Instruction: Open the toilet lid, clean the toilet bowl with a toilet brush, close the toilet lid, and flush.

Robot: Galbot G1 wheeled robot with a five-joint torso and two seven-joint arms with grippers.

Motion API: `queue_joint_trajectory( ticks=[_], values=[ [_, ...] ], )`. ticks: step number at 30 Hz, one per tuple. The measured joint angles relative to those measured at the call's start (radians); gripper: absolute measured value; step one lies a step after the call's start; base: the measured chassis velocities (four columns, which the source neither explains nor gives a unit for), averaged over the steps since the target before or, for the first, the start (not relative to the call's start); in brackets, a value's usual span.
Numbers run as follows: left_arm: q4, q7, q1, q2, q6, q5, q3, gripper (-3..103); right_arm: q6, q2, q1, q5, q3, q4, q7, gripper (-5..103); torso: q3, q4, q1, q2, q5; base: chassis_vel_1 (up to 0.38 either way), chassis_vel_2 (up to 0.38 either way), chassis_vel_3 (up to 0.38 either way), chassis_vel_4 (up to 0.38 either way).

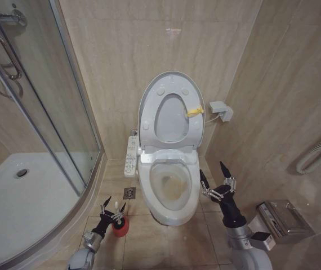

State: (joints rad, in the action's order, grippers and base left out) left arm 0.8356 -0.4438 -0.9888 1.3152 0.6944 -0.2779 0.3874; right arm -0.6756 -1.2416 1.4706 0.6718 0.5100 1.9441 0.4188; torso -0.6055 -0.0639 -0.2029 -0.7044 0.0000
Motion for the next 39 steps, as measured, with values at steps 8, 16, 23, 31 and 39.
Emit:
queue_joint_trajectory(
  ticks=[8, 16, 23, 31, 39],
  values=[
    [0.006, 0.004, -0.022, 0.002, 0.000, 0.012, -0.003, 93, -0.002, 0.000, -0.003, -0.001, -0.003, -0.009, 0.005, 100, 0.000, -0.0001, 0.000, 0.000, 0.0001, 0.000, 0.000, 0.000, 0.000],
    [0.002, 0.012, -0.025, 0.016, 0.002, 0.021, 0.005, 68, -0.009, 0.008, 0.000, -0.001, -0.003, -0.014, 0.009, 100, 0.000, -0.0002, 0.000, 0.000, 0.0001, 0.000, 0.000, 0.000, 0.000],
    [0.024, 0.011, -0.047, 0.022, 0.003, 0.022, 0.014, 41, -0.019, 0.010, 0.003, 0.000, -0.005, -0.024, 0.021, 100, 0.000, -0.0002, 0.000, 0.000, 0.0003, 0.000, 0.000, 0.000, 0.000],
    [0.191, 0.079, -0.168, 0.002, -0.003, 0.014, 0.036, 21, -0.023, 0.011, 0.000, 0.001, -0.011, -0.030, 0.027, 100, 0.000, 0.0000, 0.000, 0.000, -0.0001, 0.000, 0.000, 0.000, 0.000],
    [0.536, 0.233, -0.341, -0.065, -0.030, -0.005, 0.046, 21, -0.033, 0.006, 0.001, 0.004, -0.016, -0.034, 0.041, 100, 0.000, -0.0002, 0.000, 0.000, 0.0001, 0.000, 0.000, 0.000, 0.000]
  ],
)
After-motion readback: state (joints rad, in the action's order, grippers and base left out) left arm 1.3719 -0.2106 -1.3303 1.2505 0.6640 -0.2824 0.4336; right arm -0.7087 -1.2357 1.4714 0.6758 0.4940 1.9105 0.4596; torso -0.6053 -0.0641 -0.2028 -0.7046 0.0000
